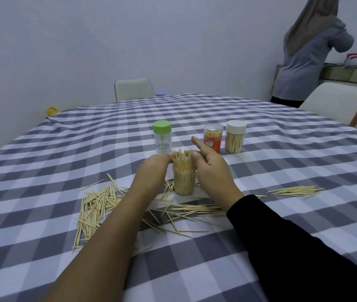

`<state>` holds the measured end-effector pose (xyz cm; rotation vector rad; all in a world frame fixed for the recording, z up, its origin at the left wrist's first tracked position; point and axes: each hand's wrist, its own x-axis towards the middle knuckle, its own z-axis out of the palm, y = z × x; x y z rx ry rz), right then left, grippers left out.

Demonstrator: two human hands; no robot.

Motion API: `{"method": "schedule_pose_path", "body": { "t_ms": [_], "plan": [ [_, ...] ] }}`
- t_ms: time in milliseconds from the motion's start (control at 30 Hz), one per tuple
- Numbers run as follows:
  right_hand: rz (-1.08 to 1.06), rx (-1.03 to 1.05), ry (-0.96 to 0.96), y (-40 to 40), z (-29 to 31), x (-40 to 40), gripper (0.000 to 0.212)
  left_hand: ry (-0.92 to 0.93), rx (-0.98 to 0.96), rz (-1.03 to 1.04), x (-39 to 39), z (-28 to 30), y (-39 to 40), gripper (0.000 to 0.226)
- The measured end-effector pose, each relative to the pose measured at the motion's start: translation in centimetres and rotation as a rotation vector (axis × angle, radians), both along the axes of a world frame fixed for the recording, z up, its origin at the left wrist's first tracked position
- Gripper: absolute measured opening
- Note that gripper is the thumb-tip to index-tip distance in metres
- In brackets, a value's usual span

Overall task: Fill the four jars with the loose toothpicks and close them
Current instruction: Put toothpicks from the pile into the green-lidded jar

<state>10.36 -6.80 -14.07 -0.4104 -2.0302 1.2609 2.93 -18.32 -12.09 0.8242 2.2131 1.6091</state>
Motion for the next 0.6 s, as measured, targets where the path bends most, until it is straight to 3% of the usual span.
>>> {"method": "schedule_pose_path", "body": {
  "t_ms": [133, 200, 267, 333, 500, 600],
  "plan": [
    [0.089, -0.015, 0.031, -0.6, 0.2, 0.0, 0.047, 0.049, -0.048, -0.178, 0.1, 0.0, -0.6, 0.019],
    [0.13, 0.093, 0.034, -1.0, 0.3, -0.1, 0.051, 0.1, -0.144, -0.227, 0.1, -0.6, -0.4, 0.018],
    [0.143, 0.255, -0.006, -1.3, 0.2, -0.4, 0.051, 0.186, -0.259, -0.213, 0.1, -1.2, -0.2, 0.048],
    [0.134, 0.389, -0.053, -1.5, 0.0, -0.9, 0.048, 0.285, -0.32, -0.199, 0.3, -1.2, 0.1, 0.064],
    [0.061, 0.459, 0.054, -1.4, -0.5, -1.4, 0.031, 0.372, -0.369, -0.129, 0.8, -1.1, 0.4, 0.04],
    [-0.063, 0.417, 0.08, -1.1, -0.5, -1.5, 0.024, 0.347, -0.325, -0.134, 0.9, -1.3, 0.4, 0.05]
  ]
}}
